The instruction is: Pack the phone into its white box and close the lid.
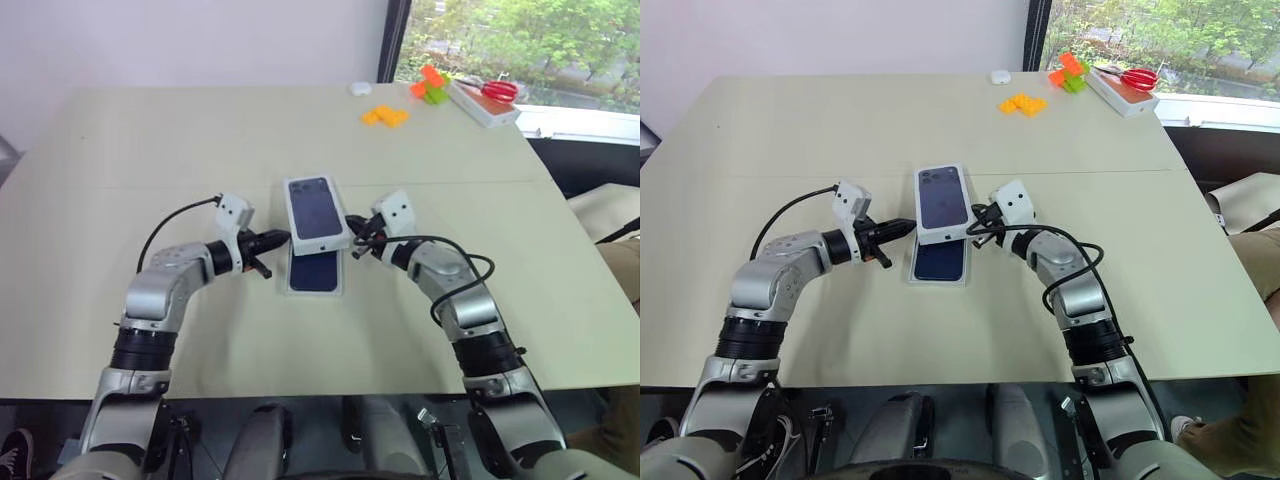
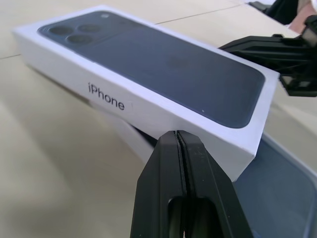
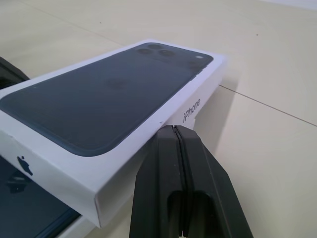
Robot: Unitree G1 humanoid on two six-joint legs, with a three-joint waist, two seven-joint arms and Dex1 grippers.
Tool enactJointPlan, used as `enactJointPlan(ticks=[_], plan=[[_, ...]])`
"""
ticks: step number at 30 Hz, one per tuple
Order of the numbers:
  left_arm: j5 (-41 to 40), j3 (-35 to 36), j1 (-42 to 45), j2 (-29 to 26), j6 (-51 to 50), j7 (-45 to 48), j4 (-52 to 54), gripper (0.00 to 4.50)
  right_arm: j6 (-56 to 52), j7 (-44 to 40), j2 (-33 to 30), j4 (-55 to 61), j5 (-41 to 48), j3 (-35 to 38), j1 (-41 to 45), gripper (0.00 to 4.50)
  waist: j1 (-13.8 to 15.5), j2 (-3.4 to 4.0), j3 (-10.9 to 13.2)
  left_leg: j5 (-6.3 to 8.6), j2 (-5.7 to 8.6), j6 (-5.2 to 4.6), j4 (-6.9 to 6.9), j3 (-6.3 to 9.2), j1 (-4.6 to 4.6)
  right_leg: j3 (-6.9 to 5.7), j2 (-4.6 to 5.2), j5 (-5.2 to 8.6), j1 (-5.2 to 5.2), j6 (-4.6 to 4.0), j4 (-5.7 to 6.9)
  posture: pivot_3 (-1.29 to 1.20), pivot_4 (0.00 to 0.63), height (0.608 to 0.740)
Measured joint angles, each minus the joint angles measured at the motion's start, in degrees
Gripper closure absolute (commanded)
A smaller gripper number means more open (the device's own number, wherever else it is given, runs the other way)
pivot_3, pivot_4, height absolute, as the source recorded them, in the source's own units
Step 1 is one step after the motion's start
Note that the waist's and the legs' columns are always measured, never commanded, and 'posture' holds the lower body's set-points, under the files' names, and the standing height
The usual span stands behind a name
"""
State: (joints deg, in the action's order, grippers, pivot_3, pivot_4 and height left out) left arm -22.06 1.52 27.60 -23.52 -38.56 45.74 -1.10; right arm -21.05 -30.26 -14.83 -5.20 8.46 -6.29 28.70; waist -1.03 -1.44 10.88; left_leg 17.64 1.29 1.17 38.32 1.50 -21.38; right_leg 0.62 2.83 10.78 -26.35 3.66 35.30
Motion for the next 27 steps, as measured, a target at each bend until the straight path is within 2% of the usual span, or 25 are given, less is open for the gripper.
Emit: enactJointPlan(ticks=[14,27], plan=[[-3.77,-0.04,-3.61,-1.26,-4.90,-0.81,7.95,4.45,-5.05,-1.29,-2.48,8.95,0.67,0.64,-4.83,4.50,0.08,0.00,0.00,-0.02,-0.02,0.03,0.05,0.01,0.05,0.01,-0.05,-0.01,0.04,-0.02,0.08,0.00,0.150,0.740],[-7.29,-0.02,-8.72,-6.08,-7.23,0.46,12.72,4.45,-11.69,-4.65,-4.92,18.04,3.26,-0.17,-8.02,4.50,0.13,0.00,-0.01,-0.02,-0.10,0.03,0.38,0.03,0.04,0.00,-0.16,-0.01,0.14,-0.03,0.20,0.00,0.150,0.740]])
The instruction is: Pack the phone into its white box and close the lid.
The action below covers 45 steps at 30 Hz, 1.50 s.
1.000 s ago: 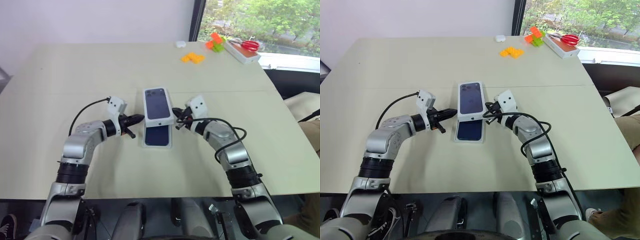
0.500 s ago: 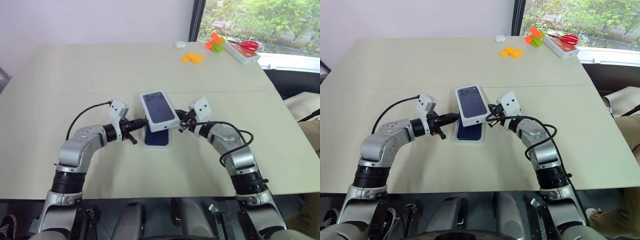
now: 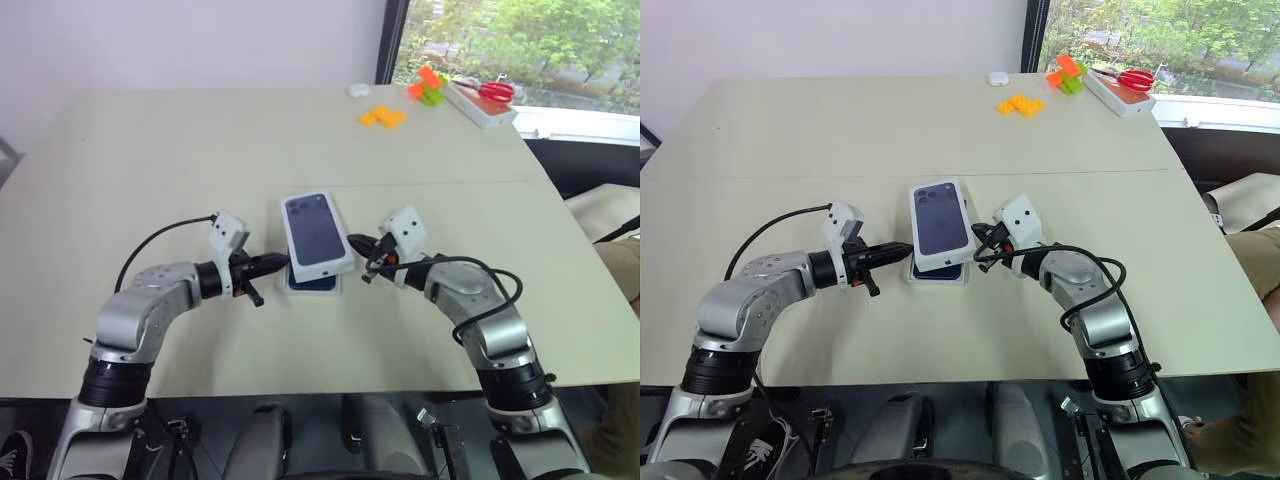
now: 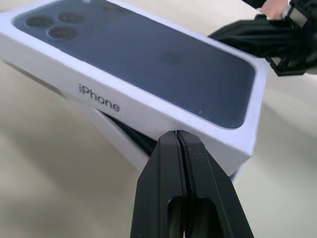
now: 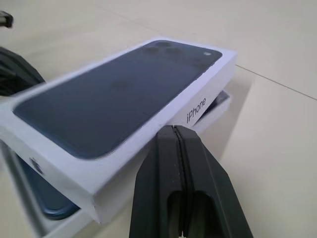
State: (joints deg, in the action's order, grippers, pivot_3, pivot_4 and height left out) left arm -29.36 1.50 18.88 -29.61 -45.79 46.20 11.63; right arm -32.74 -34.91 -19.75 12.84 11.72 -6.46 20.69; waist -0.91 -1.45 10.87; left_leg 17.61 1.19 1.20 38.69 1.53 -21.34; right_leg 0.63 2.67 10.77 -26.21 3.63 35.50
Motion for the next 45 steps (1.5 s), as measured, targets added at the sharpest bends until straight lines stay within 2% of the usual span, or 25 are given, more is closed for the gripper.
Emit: enactJointPlan(ticks=[8,32,45], plan=[[-0.08,-0.02,-0.84,-1.22,1.00,0.03,-0.87,4.45,-1.59,-0.58,-1.27,1.90,0.91,-0.08,-0.88,4.50,-0.02,0.00,0.00,0.03,-0.01,-0.05,0.41,0.04,0.26,-0.07,-0.02,0.01,0.57,0.00,-0.12,0.00,0.150,0.740],[0.54,-1.41,0.59,1.09,2.96,-0.26,-3.53,4.45,-0.51,0.37,-2.81,1.25,-0.34,-0.98,-2.45,4.50,0.05,0.00,0.00,0.06,-0.01,-0.10,0.42,0.08,0.24,-0.11,-0.01,-0.01,0.60,0.03,-0.18,0.00,0.150,0.740],[0.91,-1.80,0.35,0.94,2.99,-0.55,-3.44,4.45,-0.48,-2.71,-5.01,3.04,-0.15,-2.22,-4.53,4.50,0.07,0.00,0.00,0.06,-0.01,-0.10,0.42,0.09,0.25,-0.11,-0.01,-0.01,0.62,0.03,-0.20,0.00,0.150,0.740]])
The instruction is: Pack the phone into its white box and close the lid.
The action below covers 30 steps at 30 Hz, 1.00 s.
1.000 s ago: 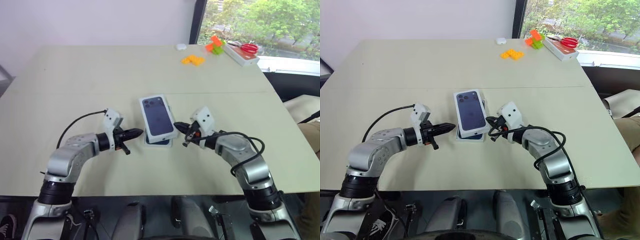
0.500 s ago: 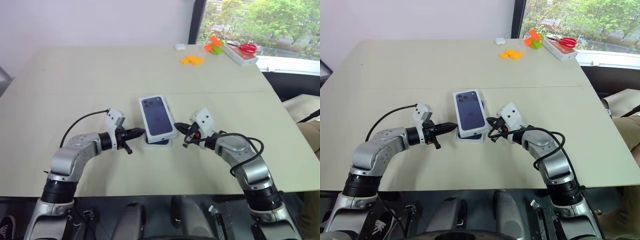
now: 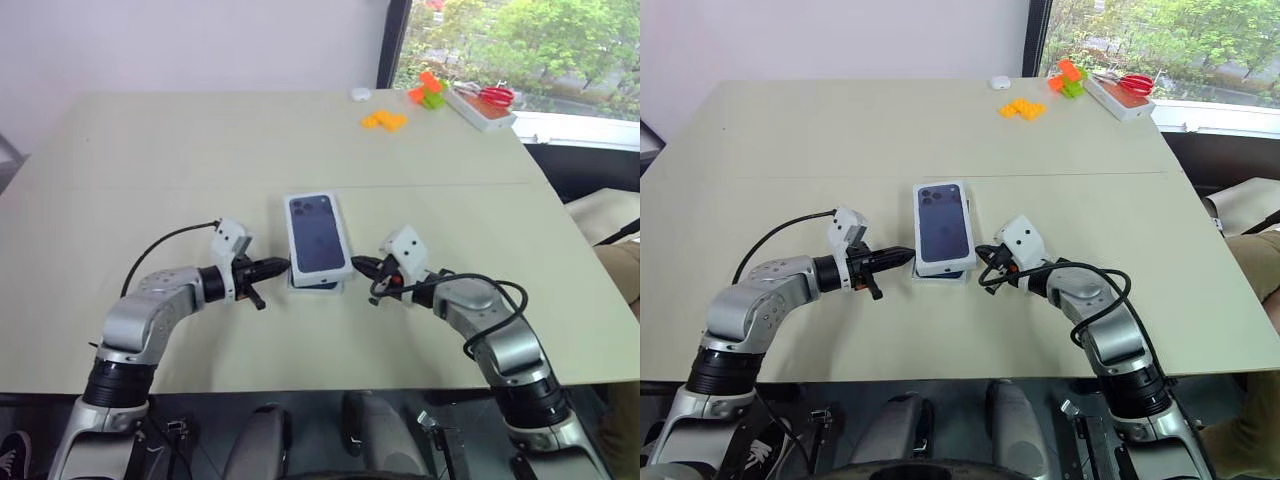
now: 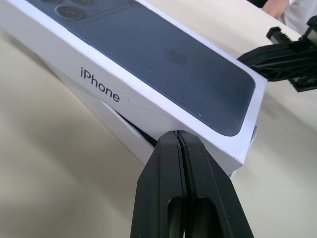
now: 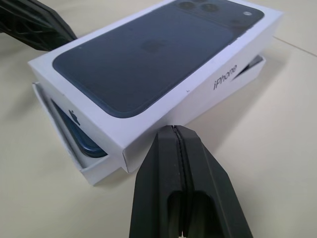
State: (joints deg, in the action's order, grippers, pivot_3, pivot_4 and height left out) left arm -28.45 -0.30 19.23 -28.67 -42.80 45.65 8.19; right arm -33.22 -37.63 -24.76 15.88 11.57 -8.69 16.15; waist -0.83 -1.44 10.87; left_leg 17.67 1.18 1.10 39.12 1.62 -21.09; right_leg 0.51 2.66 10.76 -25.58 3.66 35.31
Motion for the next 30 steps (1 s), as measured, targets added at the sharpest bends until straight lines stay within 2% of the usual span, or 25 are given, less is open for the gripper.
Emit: enactJointPlan(ticks=[13,30], plan=[[0.20,1.16,-1.86,-1.90,-0.61,-0.05,3.08,4.45,-0.88,-4.58,-1.53,2.05,1.97,-0.91,-1.46,4.50,-0.05,0.00,0.00,0.01,-0.01,-0.01,0.00,0.01,-0.01,-0.01,0.00,0.00,0.01,0.00,-0.04,0.00,0.150,0.740],[-0.96,1.77,-3.71,-1.33,-1.70,-1.66,5.27,4.45,-0.18,-4.31,-1.55,1.78,1.00,-0.99,-1.39,4.50,0.01,0.00,0.00,0.01,-0.01,-0.01,0.00,0.01,-0.01,-0.02,0.00,0.01,0.02,-0.01,-0.07,0.00,0.150,0.740]])
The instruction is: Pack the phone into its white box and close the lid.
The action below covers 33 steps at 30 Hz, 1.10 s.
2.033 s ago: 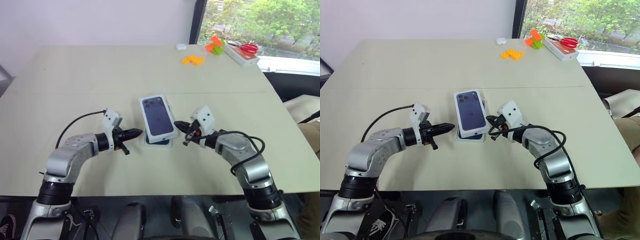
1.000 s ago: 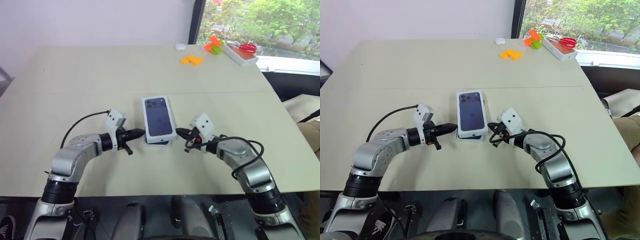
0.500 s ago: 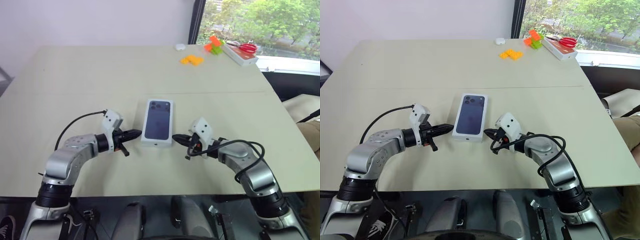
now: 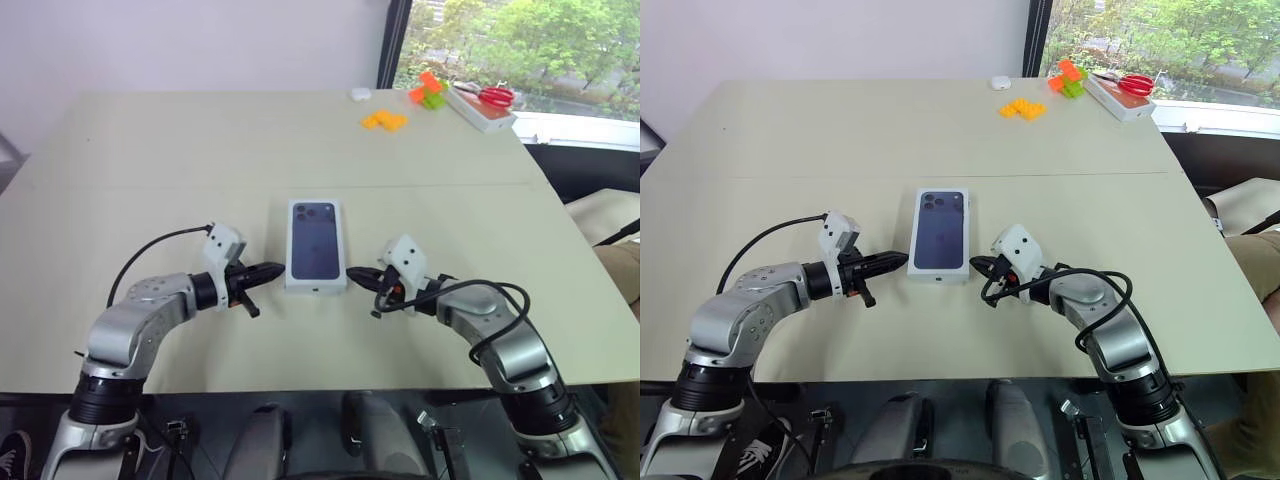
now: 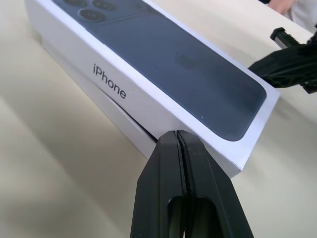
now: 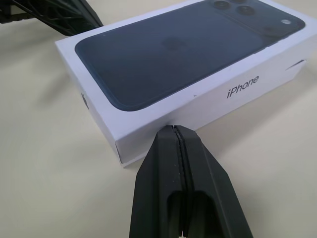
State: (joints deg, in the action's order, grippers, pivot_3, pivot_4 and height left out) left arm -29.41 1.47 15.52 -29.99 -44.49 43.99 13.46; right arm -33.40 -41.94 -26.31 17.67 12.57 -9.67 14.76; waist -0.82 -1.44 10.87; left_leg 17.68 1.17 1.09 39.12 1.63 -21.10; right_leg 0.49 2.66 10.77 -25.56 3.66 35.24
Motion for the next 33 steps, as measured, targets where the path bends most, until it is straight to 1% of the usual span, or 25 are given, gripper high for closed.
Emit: enactJointPlan(ticks=[6,33], plan=[[0.18,-0.02,1.19,0.40,1.32,-0.27,-2.21,4.45,-0.16,-0.40,-0.07,0.12,0.15,-0.55,0.00,4.50,-0.02,0.00,0.00,0.00,0.00,0.00,0.00,0.00,0.00,-0.01,0.00,0.00,0.01,0.00,-0.01,0.00,0.150,0.740],[-1.07,1.39,0.31,0.72,1.02,-1.14,-0.12,4.45,-0.11,-0.15,-0.20,-0.39,-0.02,-0.56,1.52,4.50,0.02,0.00,0.00,0.00,0.00,0.00,0.00,0.01,0.00,-0.02,0.01,0.00,0.01,0.00,-0.02,0.00,0.150,0.740]])
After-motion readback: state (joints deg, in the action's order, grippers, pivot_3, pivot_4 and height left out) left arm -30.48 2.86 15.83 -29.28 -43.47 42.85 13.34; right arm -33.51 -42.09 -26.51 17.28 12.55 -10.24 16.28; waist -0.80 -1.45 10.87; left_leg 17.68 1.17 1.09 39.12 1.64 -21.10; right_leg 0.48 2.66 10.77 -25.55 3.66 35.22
